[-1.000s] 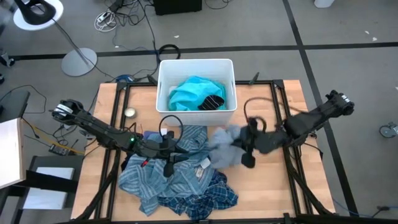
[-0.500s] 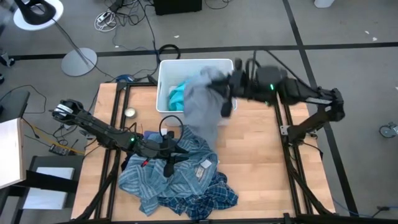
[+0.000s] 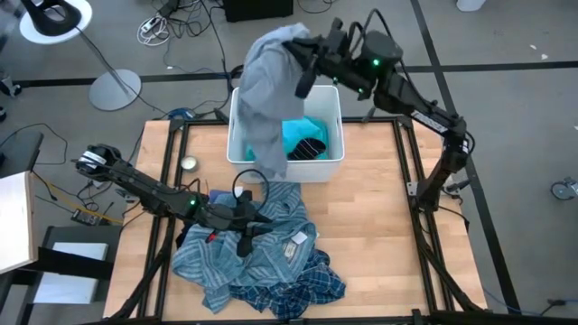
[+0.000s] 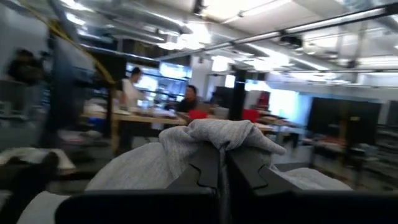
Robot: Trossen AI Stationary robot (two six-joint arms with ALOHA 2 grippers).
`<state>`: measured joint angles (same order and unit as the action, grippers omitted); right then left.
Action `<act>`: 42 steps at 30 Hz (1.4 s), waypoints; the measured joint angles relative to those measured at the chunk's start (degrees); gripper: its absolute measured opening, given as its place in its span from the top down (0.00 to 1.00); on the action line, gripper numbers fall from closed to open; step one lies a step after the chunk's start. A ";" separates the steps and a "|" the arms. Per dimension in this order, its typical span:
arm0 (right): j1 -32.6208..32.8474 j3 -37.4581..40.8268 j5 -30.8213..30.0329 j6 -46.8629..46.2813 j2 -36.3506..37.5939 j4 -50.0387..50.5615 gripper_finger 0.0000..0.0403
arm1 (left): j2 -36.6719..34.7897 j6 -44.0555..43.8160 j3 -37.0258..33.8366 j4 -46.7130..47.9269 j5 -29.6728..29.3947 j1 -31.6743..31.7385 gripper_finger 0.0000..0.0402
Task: Sort clothes
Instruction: Put the gray shirt into the white laundry bin
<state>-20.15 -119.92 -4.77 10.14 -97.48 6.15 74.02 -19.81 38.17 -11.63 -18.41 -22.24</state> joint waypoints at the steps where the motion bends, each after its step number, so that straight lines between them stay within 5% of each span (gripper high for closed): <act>1: -1.07 0.00 -0.01 0.04 -0.03 0.96 0.99 | 0.00 -0.25 0.00 0.57 0.00 0.00 0.67; 13: -6.20 4.29 6.46 -6.87 -1.85 34.74 0.95 | 0.06 -10.20 -0.05 6.68 0.31 -0.16 0.67; 26: -5.74 22.46 10.64 -16.53 -10.77 37.65 0.75 | 0.16 -8.97 -1.25 3.80 -0.37 -0.37 0.67; 35: -6.21 19.87 11.67 -16.18 -12.14 39.16 0.54 | 0.17 -8.75 -1.25 3.92 -0.37 -0.37 0.67; 42: -6.60 14.40 14.20 -14.80 -6.54 39.92 0.48 | 0.17 -8.75 -1.26 3.85 -0.39 -0.37 0.67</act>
<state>-26.75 -105.52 9.43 -4.66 -104.02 46.07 74.19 -28.56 36.91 -7.78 -18.81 -22.61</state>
